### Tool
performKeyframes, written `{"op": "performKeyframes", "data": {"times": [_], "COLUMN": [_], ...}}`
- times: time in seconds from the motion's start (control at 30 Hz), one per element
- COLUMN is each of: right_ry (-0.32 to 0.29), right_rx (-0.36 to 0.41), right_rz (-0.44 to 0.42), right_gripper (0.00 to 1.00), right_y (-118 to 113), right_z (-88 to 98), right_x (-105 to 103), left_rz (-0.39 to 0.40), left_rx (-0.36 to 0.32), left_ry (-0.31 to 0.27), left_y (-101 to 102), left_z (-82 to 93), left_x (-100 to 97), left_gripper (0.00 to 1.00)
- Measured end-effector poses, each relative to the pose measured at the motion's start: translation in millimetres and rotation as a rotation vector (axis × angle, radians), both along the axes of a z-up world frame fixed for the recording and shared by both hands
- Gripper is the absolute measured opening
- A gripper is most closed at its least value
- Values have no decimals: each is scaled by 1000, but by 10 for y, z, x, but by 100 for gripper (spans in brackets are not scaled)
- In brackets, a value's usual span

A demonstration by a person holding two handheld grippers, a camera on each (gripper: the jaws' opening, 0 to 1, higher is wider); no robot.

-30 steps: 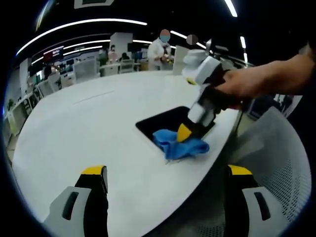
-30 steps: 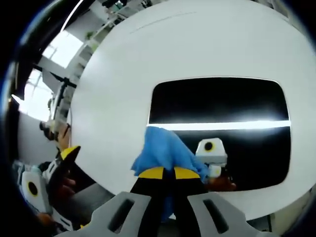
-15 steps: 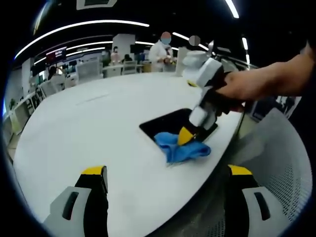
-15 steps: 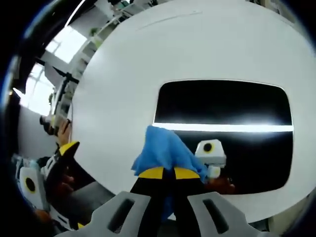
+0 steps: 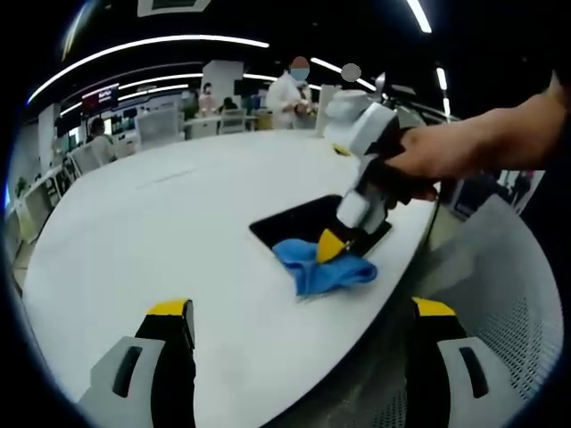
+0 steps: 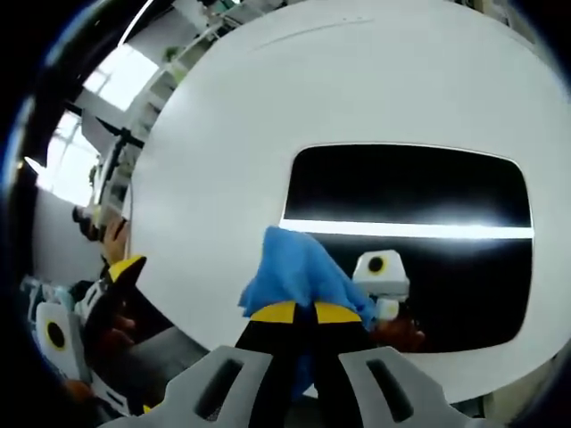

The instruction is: Wipe the mirror surface with the cleaning cloth until all visible marks leave the cleaned area.

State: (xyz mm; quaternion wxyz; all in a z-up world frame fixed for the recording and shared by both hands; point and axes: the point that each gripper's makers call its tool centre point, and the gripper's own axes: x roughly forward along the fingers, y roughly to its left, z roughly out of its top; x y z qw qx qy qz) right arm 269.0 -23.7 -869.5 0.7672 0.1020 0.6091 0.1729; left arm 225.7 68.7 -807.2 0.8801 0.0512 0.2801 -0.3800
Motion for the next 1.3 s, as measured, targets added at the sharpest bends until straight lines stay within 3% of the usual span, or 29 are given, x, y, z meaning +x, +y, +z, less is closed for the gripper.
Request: {"op": "performKeyframes", "data": {"times": [0.2,0.6,1.3], "right_ry": [19,-3,-21], "right_rx": [8,-1,-21], "right_rz": [-11,4,18], "right_gripper": [1,1,0], "right_y": [-8,20,43], "right_z": [-10,-2,7], "right_x": [20,129,503], "left_rz": [-2,0,5], "left_rx": [-3,-8,-11], "left_ry": [2,5,12], "left_y": [-11,-11,-4], "left_z": [2,7,5], "left_x": [-2,-2,-5], "left_gripper": [99,99,99]}}
